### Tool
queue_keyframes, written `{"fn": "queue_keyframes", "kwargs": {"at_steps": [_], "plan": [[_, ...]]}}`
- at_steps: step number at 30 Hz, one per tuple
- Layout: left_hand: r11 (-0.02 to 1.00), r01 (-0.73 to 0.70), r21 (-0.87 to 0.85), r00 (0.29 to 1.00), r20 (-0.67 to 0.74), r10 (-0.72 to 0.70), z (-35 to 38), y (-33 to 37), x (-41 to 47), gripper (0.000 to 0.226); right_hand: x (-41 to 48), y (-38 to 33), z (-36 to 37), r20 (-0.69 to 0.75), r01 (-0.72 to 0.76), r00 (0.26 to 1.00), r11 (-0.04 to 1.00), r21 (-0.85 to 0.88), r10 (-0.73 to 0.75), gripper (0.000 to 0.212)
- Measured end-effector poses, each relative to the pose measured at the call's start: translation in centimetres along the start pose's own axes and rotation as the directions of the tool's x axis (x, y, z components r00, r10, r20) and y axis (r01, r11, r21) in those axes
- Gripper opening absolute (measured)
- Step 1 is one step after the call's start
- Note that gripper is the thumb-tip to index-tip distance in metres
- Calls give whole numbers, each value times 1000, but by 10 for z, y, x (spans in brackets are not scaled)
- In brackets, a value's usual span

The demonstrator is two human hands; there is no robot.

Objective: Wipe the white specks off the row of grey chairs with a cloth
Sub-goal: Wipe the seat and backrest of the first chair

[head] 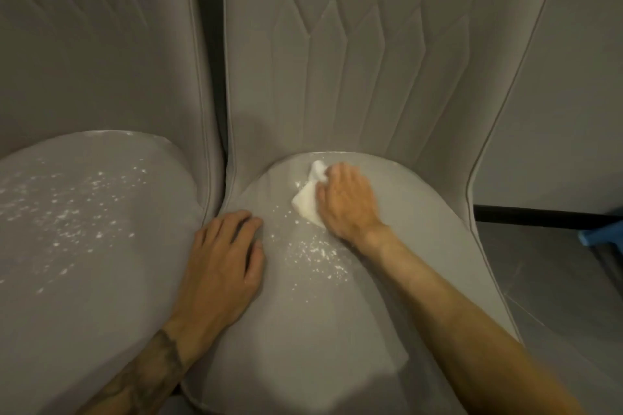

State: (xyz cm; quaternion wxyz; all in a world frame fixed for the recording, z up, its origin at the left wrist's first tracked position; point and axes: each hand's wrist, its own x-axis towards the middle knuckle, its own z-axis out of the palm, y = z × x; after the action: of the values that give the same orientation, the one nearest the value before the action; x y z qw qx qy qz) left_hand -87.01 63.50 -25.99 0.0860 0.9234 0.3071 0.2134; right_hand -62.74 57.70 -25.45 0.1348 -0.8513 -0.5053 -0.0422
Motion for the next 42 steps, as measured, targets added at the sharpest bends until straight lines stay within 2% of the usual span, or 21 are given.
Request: {"fn": "queue_keyframes", "kwargs": {"at_steps": [2, 4, 6, 8, 10, 13, 14, 15, 18, 20, 21, 23, 25, 27, 30, 31, 33, 36, 37, 39, 42], "plan": [[1000, 1, 2, 1000, 0, -1, 1, -1, 0, 42, -3, 10, -3, -1, 98, 995, 995, -2, -98, 26], [1000, 2, -4, 1000, 1, -2, 1, -1, -1, 42, 7, 37, -10, 19, -5, 1000, 997, -71, 6, 29], [1000, 10, -12, 1000, 4, -10, 1, -1, -1, 43, 20, 52, -15, -2, -182, 983, 977, -111, 183, 30], [1000, 15, -23, 1000, 7, -15, 1, 0, 0, 43, 26, 31, -12, -16, -220, 976, 967, -131, 219, 29], [1000, 14, -20, 1000, 16, -13, -1, 0, 0, 43, 21, -14, -3, 16, -137, 990, 990, -36, 138, 30], [1000, 21, -19, 999, 30, -20, -5, -1, 1, 38, -5, -51, 7, 40, 175, 983, 984, 37, -177, 27], [1000, 23, -18, 999, 33, -22, -6, 0, 0, 34, -5, -43, 3, 50, 213, 976, 976, 37, -214, 28], [1000, 23, -13, 999, 36, -22, -8, 0, -1, 30, -1, -31, -3, 57, 180, 982, 983, 21, -181, 29], [998, 9, 69, 999, 51, -12, -18, -5, -12, 28, 24, 0, -7, 41, -81, 996, 994, -73, 84, 32], [988, 11, 156, 998, 66, -22, -26, -15, -23, 34, 30, -21, -5, 63, -133, 989, 988, -72, 138, 36], [982, 25, 188, 996, 74, -40, -30, -20, -28, 39, 25, -43, -1, 80, -91, 992, 996, -23, 93, 38], [971, 61, 233, 991, 106, -88, -37, -25, -32, 48, 2, -85, 9, 62, 102, 992, 991, 81, -107, 32], [966, 73, 247, 983, 148, -112, -41, -25, -32, 53, -15, -94, 8, 41, 273, 959, 954, 126, -280, 27], [971, 73, 228, 977, 178, -115, -43, -25, -34, 55, -5, -72, 1, 71, 250, 963, 961, 119, -259, 28], [980, 91, 179, 978, 170, -122, -44, -30, -36, 55, 20, -42, -3, 68, 21, 998, 999, -37, -18, 33], [981, 100, 165, 979, 160, -126, -44, -31, -35, 54, 20, -48, -4, 61, 2, 998, 999, -54, 1, 34], [981, 117, 154, 981, 137, -138, -42, -31, -35, 51, 3, -80, 2, 57, 107, 993, 994, 13, -108, 35], [980, 125, 155, 983, 113, -143, -38, -31, -36, 49, -34, -103, 4, 61, 388, 917, 916, 99, -395, 34], [979, 123, 160, 984, 107, -141, -38, -32, -37, 48, -35, -94, 0, 65, 392, 914, 912, 122, -402, 33], [978, 126, 164, 985, 93, -143, -38, -32, -39, 46, -22, -68, -7, 76, 275, 956, 955, 108, -284, 32], [980, 142, 142, 984, 84, -155, -38, -30, -38, 43, 7, -49, -8, 57, 22, 998, 999, -28, -20, 34]]}}
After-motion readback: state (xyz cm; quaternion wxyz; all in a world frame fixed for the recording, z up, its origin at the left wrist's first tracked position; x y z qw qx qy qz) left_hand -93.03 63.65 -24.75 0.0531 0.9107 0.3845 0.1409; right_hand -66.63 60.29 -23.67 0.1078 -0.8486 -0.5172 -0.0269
